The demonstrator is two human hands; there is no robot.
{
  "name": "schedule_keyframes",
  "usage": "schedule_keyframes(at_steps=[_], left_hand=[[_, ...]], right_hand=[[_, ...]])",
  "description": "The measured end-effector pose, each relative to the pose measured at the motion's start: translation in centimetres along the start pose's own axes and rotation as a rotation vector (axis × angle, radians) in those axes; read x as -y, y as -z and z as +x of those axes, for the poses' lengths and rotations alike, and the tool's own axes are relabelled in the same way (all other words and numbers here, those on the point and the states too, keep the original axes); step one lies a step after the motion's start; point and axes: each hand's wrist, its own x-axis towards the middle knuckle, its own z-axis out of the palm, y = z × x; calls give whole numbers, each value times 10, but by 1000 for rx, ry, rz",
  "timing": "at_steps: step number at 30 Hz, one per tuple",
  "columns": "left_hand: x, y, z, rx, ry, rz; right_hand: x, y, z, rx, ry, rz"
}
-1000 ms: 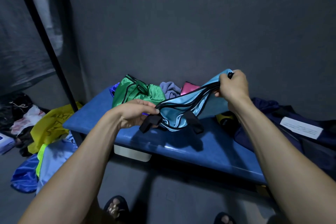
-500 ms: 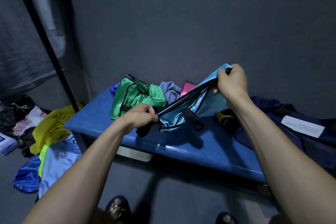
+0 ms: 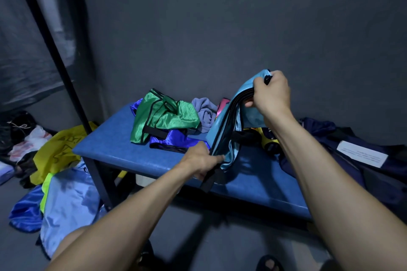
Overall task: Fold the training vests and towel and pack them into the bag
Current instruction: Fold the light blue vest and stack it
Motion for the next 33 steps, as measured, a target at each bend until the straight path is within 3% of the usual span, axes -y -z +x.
schedule_keyframes(at_steps=[5, 8, 13, 15, 20, 25, 29, 33], left_hand=[[-4, 0, 5, -85, 6, -228], [-3, 4, 6, -35, 37, -479], [-10, 18, 2, 77, 67, -605], [-10, 27, 0, 116, 41, -505], [-8, 67, -11, 15, -104, 300], [-10, 99, 7, -3, -49, 183], [-34, 120, 28, -258, -133, 162], [-64, 151, 31, -558, -310, 247]], right_hand=[[-2, 1, 0, -11, 20, -18], [-7, 1, 0, -18, 13, -12], [-19, 5, 5, -29, -10, -47], [-26, 9, 10, -51, -32, -71], [-44, 21, 24, -34, -148, -80], [-57, 23, 32, 63, -372, 31], [-58, 17, 42, 98, -433, 115], [-41, 27, 56, 47, -380, 254]])
